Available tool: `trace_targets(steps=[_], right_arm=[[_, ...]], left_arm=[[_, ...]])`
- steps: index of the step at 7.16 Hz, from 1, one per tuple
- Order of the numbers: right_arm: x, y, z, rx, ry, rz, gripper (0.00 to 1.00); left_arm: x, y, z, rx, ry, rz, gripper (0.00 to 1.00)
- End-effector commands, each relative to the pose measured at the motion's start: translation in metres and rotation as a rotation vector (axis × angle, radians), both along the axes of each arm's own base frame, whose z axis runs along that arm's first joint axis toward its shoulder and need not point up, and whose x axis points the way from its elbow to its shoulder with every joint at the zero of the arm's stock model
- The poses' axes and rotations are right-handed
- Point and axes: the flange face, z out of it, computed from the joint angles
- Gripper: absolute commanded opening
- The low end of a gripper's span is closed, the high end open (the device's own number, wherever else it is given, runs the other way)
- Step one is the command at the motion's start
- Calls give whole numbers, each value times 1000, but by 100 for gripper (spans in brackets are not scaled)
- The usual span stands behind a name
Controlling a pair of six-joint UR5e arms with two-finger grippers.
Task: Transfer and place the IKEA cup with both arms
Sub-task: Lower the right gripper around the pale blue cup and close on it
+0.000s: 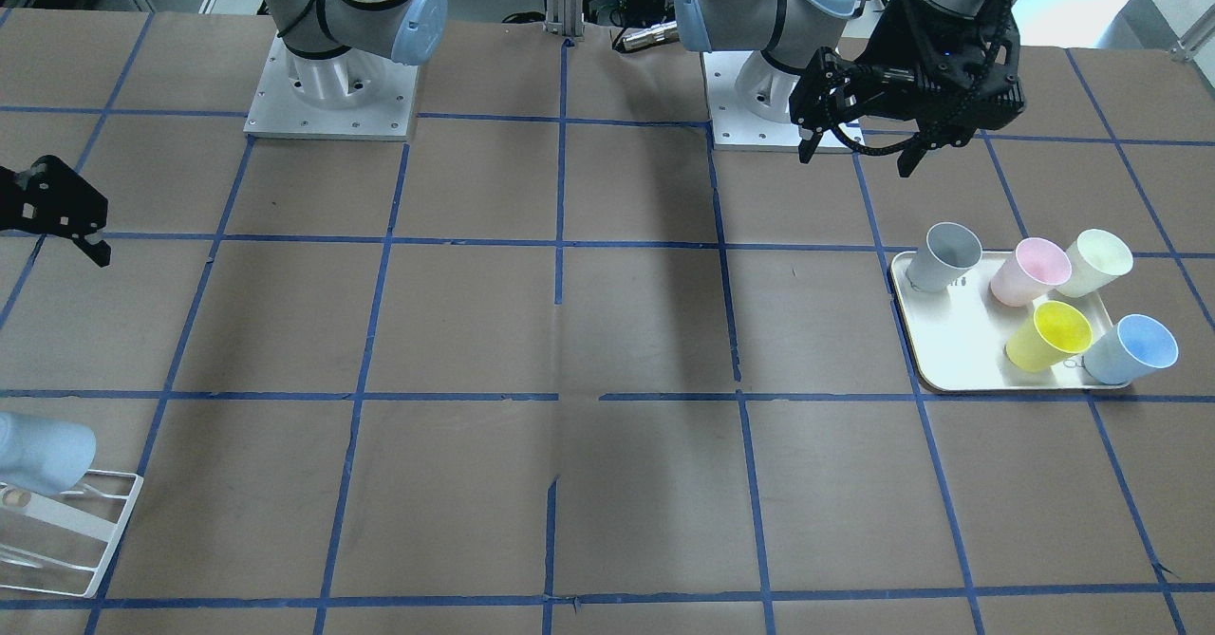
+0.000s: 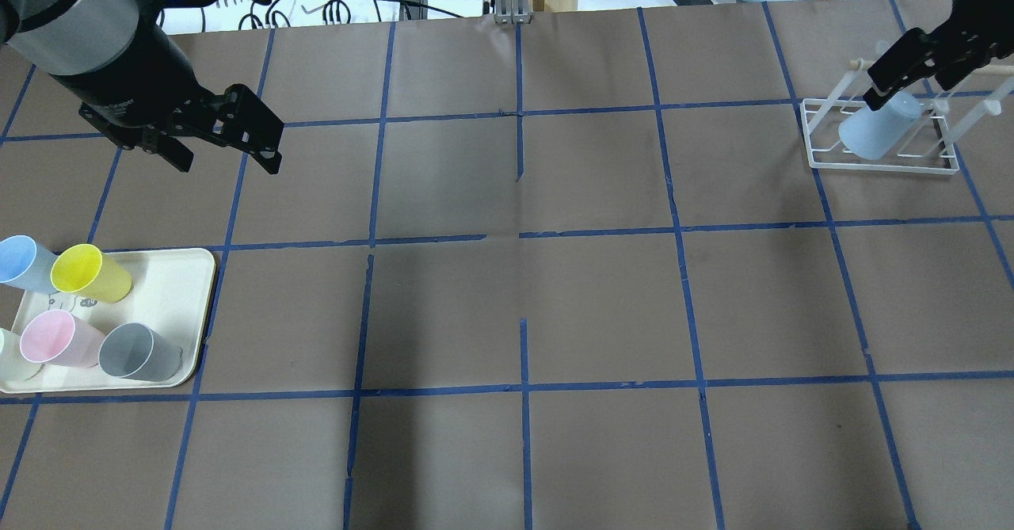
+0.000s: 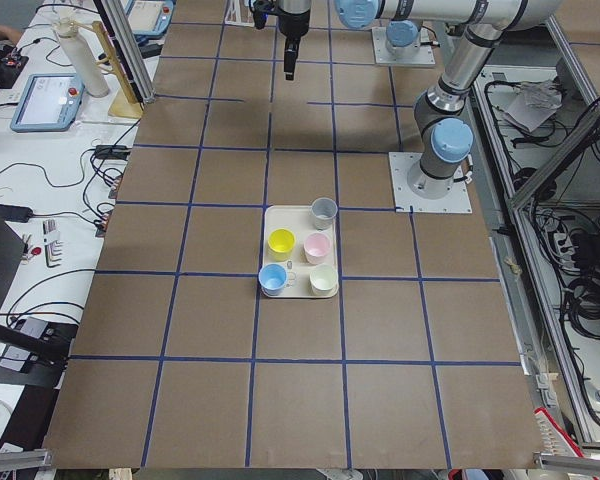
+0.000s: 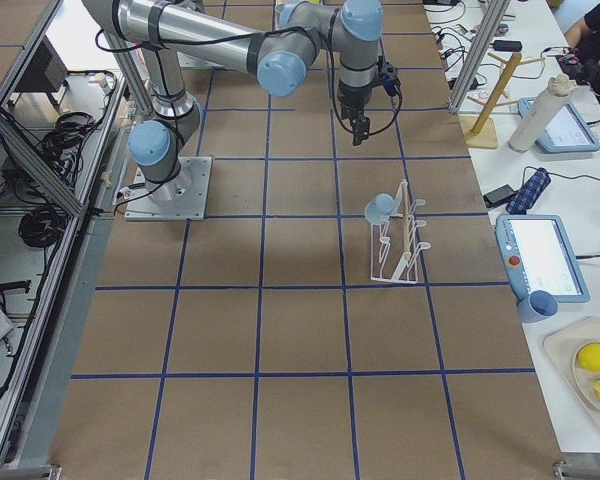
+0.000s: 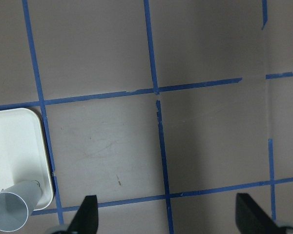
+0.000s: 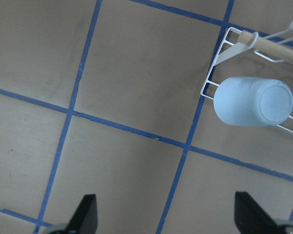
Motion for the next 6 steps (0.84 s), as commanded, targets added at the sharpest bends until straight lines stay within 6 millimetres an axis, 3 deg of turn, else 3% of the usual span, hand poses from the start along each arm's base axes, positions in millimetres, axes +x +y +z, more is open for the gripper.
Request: trace_targets(steps=[1, 3, 4, 6], right_arm=[[-41, -34, -53, -60, -7, 305, 100], [-80, -55, -92, -127, -4, 529, 100], [-86, -64, -107, -144, 17, 620, 100], [-98, -73, -121, -155, 30, 641, 100]], left_arm=[[-2, 15, 2, 15, 1, -3, 100], [-1, 19, 3, 11, -1, -2, 100], [-1, 21, 0, 22, -2, -3, 100], [-2, 21, -2, 18, 9, -2, 100]])
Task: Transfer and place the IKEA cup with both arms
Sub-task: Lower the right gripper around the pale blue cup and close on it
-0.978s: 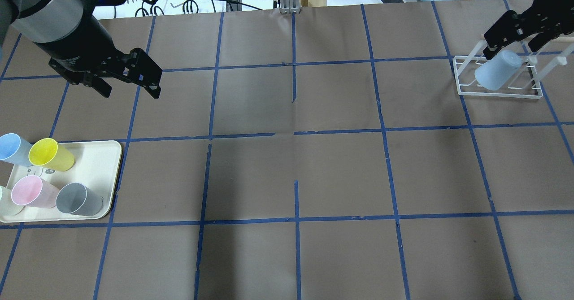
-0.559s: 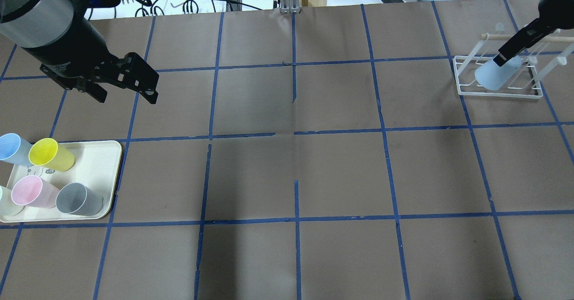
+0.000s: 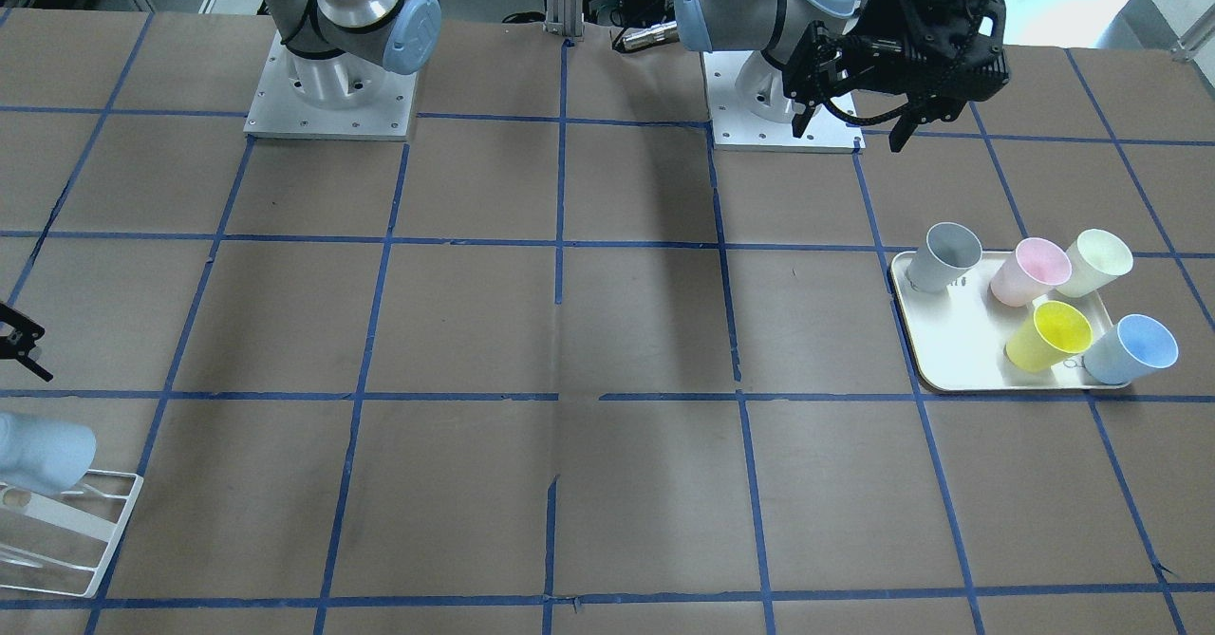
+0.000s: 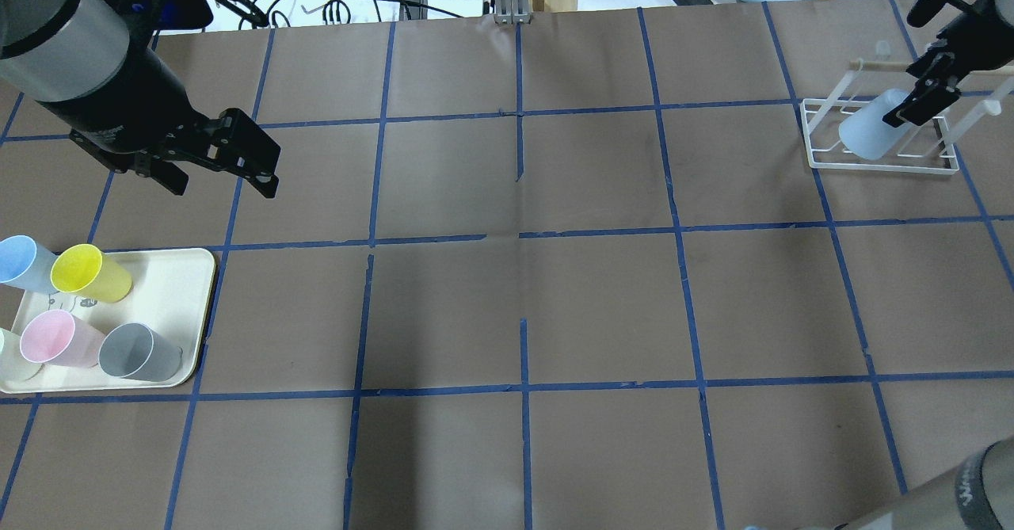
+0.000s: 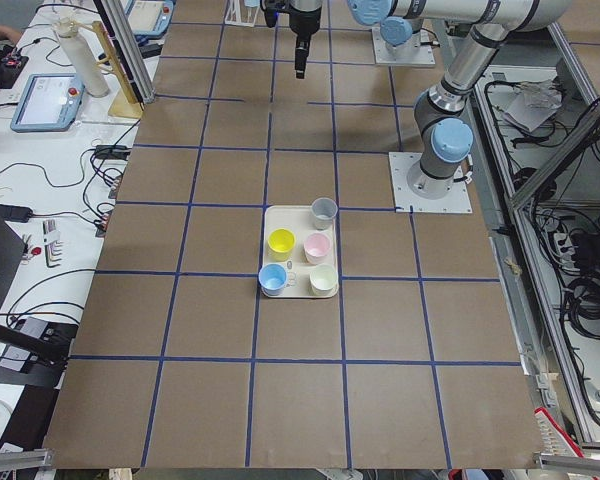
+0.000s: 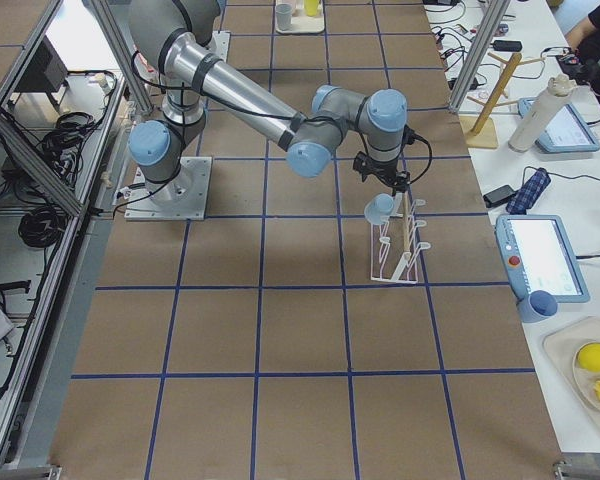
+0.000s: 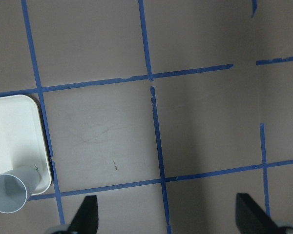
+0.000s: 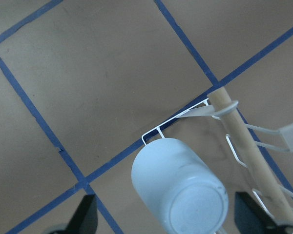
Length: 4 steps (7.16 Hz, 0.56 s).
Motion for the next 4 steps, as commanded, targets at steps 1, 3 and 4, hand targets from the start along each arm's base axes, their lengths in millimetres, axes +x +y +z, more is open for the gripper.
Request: trace_targets(steps=[1, 3, 4], right_arm=[[-11, -11, -19, -14, 2, 14, 100], [-12, -15, -28, -19, -8, 13, 100], [-14, -17, -35, -10, -13, 11, 100]], left_arm=[[0, 0, -1, -1, 4, 1, 100], [2, -8, -2, 8, 5, 31, 100], [1, -2, -1, 4, 5, 39, 100]])
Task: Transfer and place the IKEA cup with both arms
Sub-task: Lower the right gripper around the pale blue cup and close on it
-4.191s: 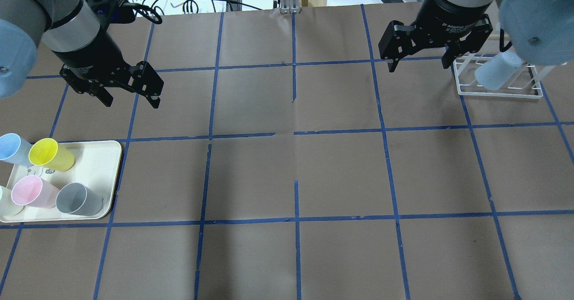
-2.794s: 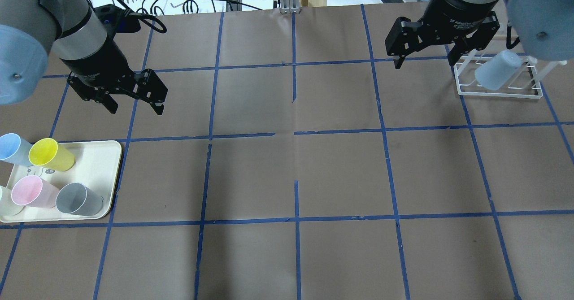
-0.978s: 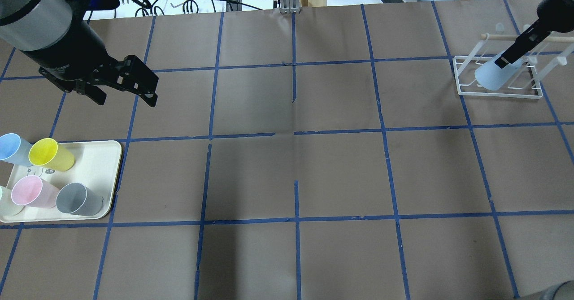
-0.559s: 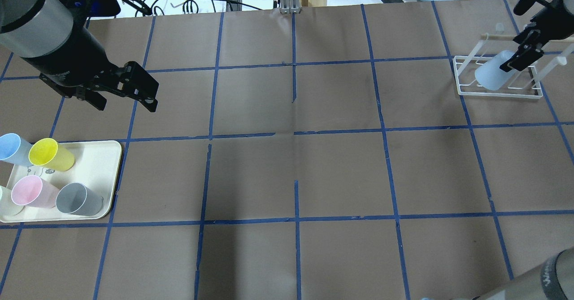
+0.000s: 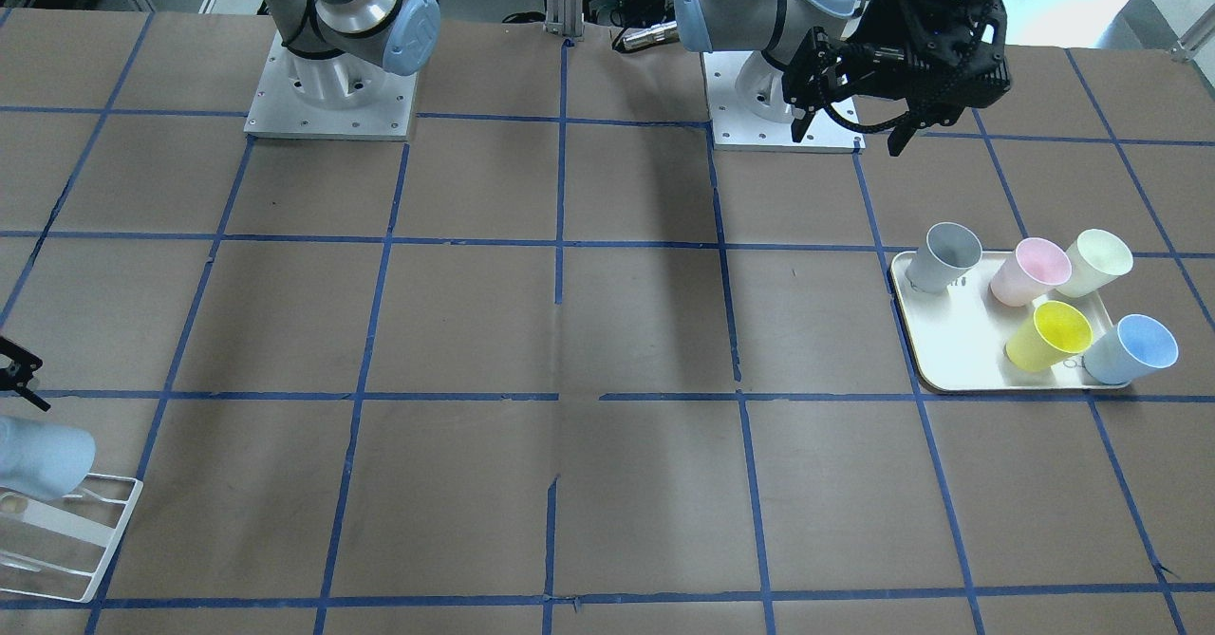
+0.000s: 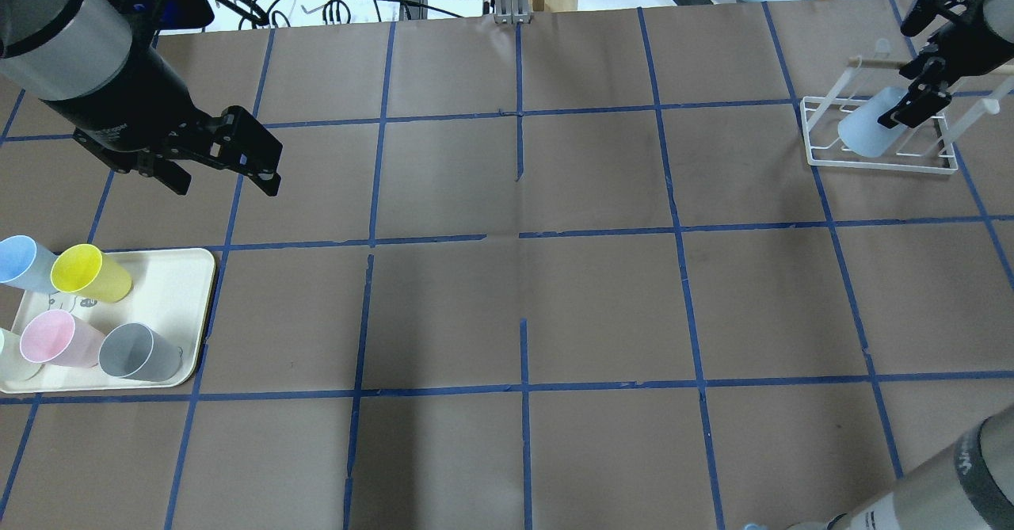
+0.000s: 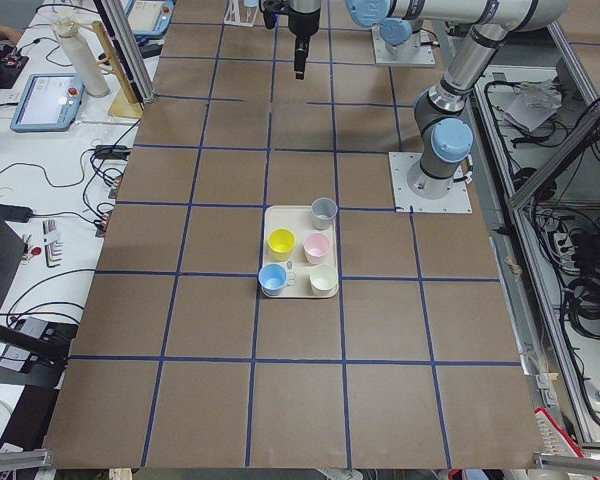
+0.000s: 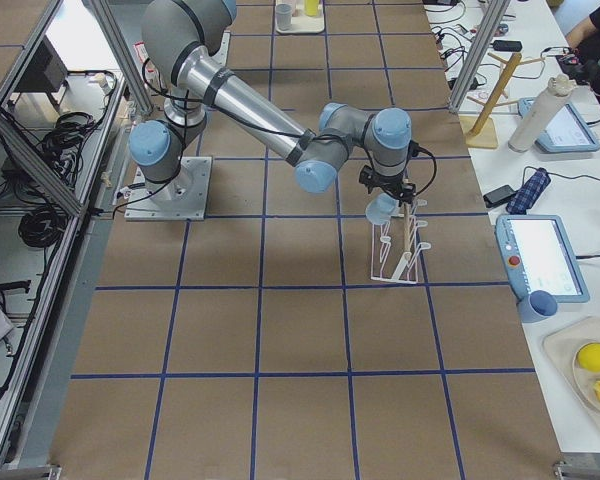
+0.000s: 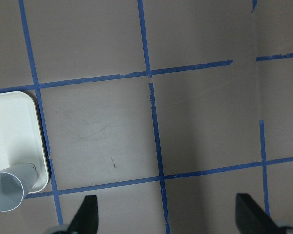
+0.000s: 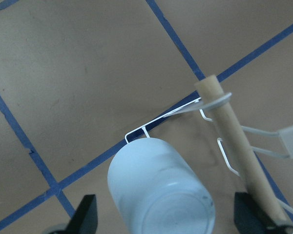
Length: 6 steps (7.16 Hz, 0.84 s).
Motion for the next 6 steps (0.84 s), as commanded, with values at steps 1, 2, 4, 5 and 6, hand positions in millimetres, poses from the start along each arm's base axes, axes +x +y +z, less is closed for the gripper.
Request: trace_targets(steps=[1, 2, 4, 5, 6], right_arm=[[-5, -1, -11, 14, -6, -6, 100], [-10, -1, -17, 22, -10, -12, 100], [-10, -2, -25, 33, -18, -12, 100], [-10, -2, -27, 35, -22, -13, 100], [-10, -1, -26, 37, -21, -17, 100]], left_arm=[[-1, -1, -4, 9, 3, 15, 100], [0, 3, 2, -3, -4, 15, 100], [0, 4, 2, -3, -7, 15, 100], [0, 2, -1, 2, -5, 15, 100], [0, 4, 0, 2, -6, 18, 100]])
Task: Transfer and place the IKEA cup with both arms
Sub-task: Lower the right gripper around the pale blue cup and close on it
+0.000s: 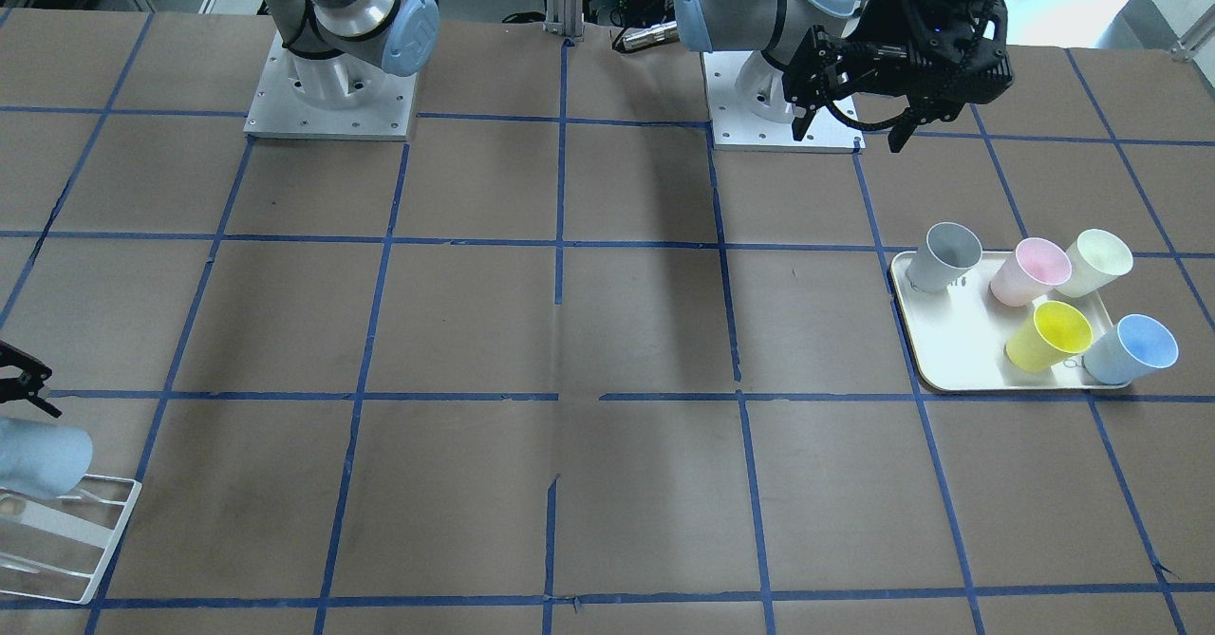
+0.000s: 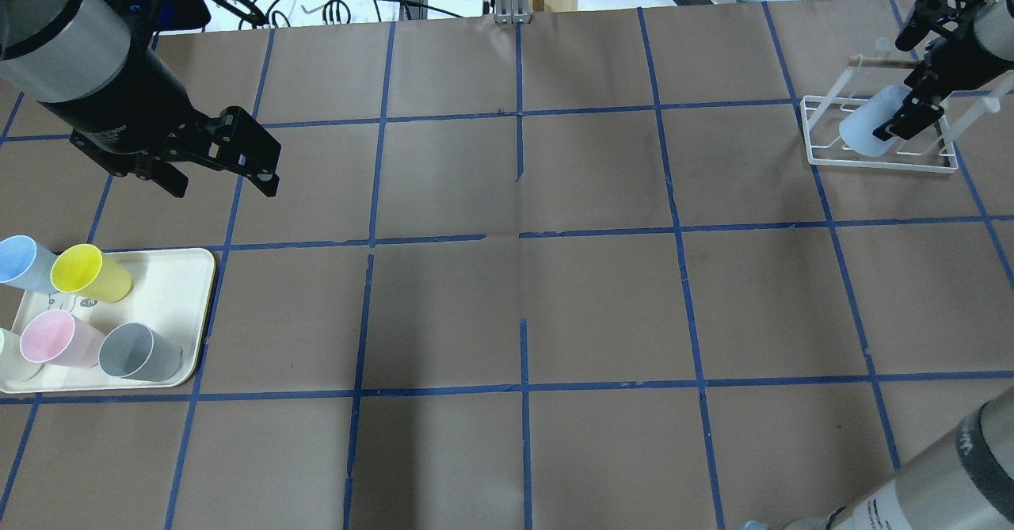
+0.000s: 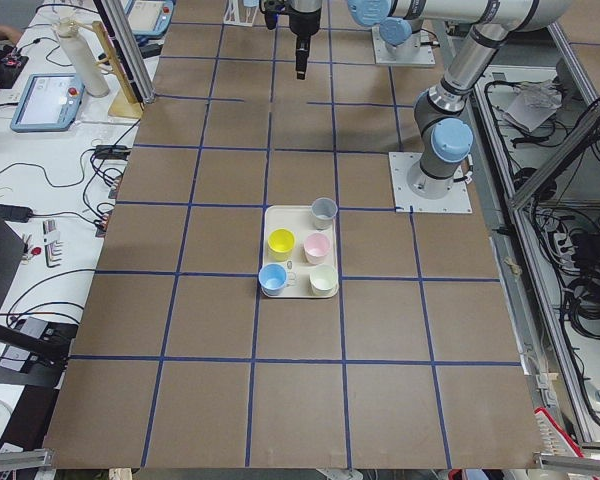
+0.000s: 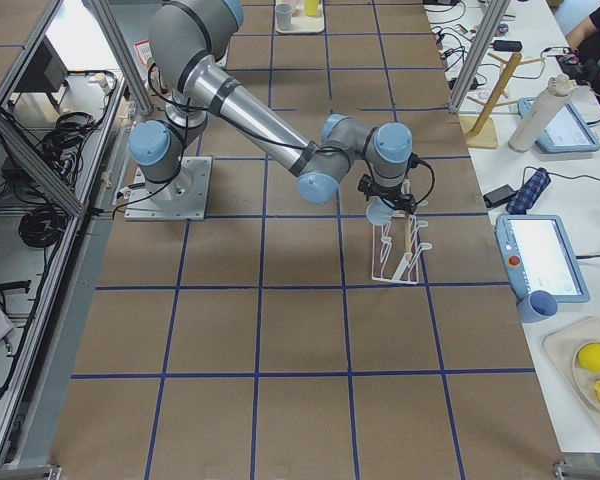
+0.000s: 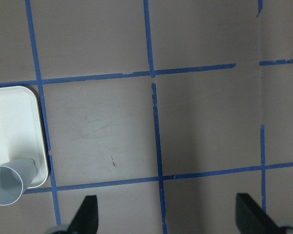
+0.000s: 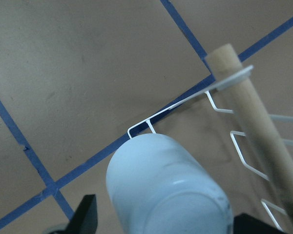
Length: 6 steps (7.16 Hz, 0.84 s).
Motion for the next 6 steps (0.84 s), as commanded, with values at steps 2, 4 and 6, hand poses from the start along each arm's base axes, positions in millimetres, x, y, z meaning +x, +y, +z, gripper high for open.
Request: trace_targets(steps=[2, 4, 6], right_arm=[[2, 2, 11, -6, 5, -9, 100], [4, 6, 17, -2, -1, -62, 100], [5, 6, 14, 19, -22, -176, 100]], left_arm=[[1, -2, -4, 9, 0, 1, 100], [2, 0, -1, 1, 9, 10, 100], [3, -3, -4, 8, 17, 11, 100]])
